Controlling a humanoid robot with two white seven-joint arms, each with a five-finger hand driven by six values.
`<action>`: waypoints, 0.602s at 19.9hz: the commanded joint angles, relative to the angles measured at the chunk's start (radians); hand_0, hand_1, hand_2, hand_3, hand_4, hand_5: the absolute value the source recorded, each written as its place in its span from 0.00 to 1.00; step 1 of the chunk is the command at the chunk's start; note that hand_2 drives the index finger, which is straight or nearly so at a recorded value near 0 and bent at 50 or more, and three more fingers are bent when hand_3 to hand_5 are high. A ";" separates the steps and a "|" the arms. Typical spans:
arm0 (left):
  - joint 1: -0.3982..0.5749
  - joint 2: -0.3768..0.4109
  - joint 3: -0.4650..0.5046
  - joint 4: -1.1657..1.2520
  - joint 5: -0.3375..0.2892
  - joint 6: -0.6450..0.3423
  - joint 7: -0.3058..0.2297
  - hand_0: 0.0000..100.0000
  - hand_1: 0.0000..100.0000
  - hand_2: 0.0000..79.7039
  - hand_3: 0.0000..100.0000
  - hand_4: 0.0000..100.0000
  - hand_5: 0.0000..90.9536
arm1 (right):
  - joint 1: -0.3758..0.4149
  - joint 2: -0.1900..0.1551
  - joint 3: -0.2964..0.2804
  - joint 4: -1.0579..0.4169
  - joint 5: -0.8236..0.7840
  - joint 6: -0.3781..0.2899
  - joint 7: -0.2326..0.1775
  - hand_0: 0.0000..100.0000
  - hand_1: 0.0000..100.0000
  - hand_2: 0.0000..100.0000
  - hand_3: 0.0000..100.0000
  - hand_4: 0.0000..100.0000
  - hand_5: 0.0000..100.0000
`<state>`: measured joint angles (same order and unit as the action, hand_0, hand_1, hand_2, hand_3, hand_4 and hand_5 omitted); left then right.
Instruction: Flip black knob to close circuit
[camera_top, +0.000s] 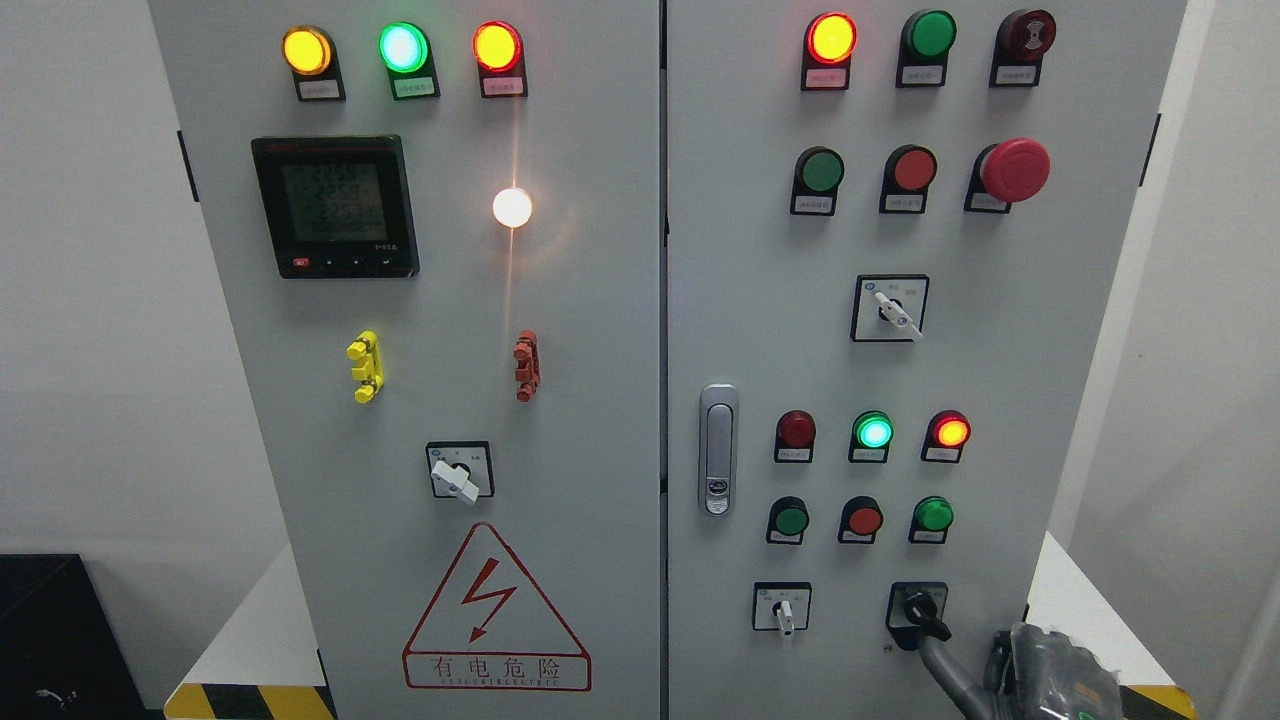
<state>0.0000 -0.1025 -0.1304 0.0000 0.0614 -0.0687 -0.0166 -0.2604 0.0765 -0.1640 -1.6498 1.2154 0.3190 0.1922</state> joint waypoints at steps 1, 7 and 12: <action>0.021 0.000 0.000 -0.023 0.000 0.000 0.000 0.12 0.56 0.00 0.00 0.00 0.00 | 0.003 0.000 0.024 -0.001 0.001 -0.001 0.004 0.00 0.00 0.84 0.99 0.89 0.95; 0.021 0.000 0.000 -0.023 0.000 0.000 0.000 0.12 0.56 0.00 0.00 0.00 0.00 | 0.009 0.000 0.055 -0.004 0.001 -0.001 0.003 0.00 0.00 0.84 0.99 0.89 0.95; 0.021 0.001 0.000 -0.023 0.000 0.000 0.000 0.12 0.56 0.00 0.00 0.00 0.00 | 0.013 -0.001 0.086 -0.008 0.003 0.000 -0.002 0.00 0.00 0.84 0.99 0.89 0.95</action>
<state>0.0000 -0.1025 -0.1304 0.0000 0.0613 -0.0687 -0.0167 -0.2529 0.0762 -0.1289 -1.6539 1.2169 0.3170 0.1899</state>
